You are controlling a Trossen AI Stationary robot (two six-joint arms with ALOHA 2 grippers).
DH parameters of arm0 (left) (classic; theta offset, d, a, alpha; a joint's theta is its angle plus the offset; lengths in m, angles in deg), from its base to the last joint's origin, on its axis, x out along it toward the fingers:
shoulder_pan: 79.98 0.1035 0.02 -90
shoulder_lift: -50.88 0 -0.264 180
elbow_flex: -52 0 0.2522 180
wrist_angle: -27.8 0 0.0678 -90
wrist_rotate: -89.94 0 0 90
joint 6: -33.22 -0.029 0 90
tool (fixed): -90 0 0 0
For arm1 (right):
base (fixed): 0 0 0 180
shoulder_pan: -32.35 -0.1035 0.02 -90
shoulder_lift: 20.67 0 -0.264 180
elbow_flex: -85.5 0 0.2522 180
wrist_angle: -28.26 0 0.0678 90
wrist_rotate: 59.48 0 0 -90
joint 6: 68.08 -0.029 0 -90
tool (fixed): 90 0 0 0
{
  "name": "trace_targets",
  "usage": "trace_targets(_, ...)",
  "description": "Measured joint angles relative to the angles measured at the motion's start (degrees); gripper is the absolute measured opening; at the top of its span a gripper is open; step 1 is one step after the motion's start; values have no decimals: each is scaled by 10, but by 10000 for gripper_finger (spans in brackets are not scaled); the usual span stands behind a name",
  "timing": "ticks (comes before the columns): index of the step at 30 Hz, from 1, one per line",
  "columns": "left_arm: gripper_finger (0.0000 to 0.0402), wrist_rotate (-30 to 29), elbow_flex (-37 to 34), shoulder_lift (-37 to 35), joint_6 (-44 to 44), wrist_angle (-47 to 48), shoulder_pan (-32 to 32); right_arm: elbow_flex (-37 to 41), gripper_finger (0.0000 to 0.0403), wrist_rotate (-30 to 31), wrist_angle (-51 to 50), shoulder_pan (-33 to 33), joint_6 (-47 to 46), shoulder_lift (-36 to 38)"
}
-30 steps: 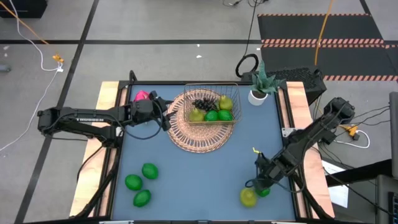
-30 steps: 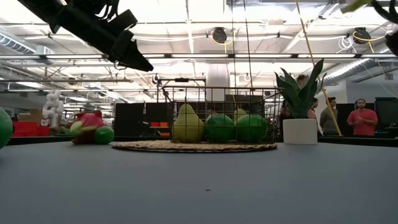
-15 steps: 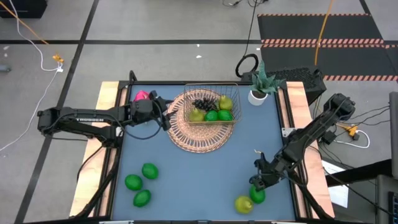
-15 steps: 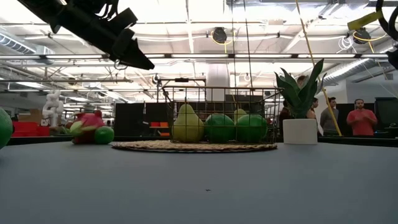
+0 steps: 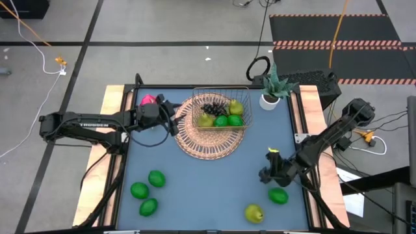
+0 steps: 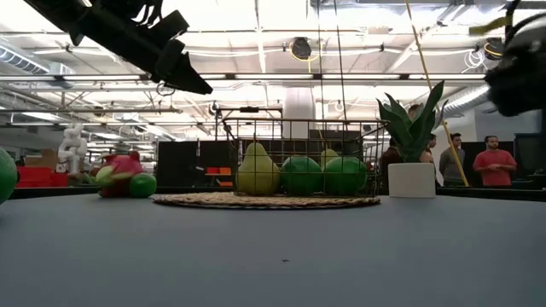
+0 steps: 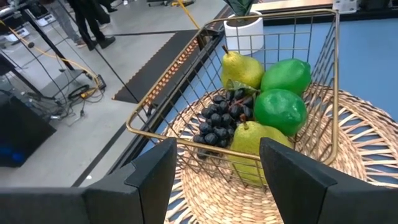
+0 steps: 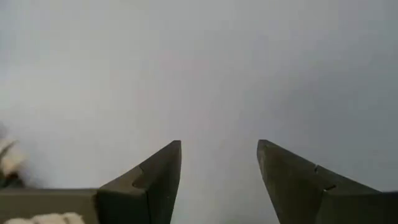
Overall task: Build produce basket
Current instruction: Put the green lime into the wire basket
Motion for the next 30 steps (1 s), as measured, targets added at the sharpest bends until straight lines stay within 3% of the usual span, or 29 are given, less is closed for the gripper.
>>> trace_targets(4,232,0,0,0,-1,-5,8,-2,208,105,10,25,87,42)
trace_targets(8,232,-1,0,0,-3,-18,17,-2,208,255,78,40,266,60)
trace_targets(13,232,-1,0,0,-6,-30,23,-2,208,370,155,70,469,62)
trace_targets(15,232,-1,0,0,-11,-34,24,-3,208,341,163,100,474,73)
trace_targets(19,232,-1,0,0,-21,-42,24,-3,208,163,158,162,459,81)
trace_targets(21,232,-1,0,0,-21,-48,24,-7,208,103,152,181,455,77)
trace_targets(30,232,5,0,0,-31,-54,24,-136,224,-10,-27,209,505,55)
